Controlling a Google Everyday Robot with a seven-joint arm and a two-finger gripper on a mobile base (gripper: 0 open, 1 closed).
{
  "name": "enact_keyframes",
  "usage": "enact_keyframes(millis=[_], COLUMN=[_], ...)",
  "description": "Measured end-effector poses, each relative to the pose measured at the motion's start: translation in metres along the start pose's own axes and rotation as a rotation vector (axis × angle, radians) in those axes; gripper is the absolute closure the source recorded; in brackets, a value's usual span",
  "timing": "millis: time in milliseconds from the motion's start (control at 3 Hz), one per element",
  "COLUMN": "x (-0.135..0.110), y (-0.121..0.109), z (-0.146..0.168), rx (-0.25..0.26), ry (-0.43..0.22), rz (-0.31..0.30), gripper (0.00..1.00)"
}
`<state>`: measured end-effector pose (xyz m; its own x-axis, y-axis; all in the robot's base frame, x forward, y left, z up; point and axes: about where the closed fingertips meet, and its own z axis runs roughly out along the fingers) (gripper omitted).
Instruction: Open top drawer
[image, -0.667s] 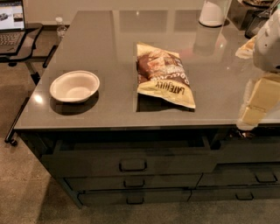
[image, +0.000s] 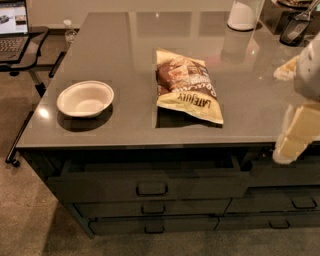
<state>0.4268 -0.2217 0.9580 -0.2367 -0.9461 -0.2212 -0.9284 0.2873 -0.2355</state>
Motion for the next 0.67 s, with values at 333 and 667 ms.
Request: enact_keyframes(millis=[333, 667], x=[0.018, 0.036], y=[0.024, 0.048], z=[0.026, 0.055], rx=[-0.027, -0.056], ry=[-0.012, -0.036], rz=[0.035, 0.072], gripper=[0.00, 0.00])
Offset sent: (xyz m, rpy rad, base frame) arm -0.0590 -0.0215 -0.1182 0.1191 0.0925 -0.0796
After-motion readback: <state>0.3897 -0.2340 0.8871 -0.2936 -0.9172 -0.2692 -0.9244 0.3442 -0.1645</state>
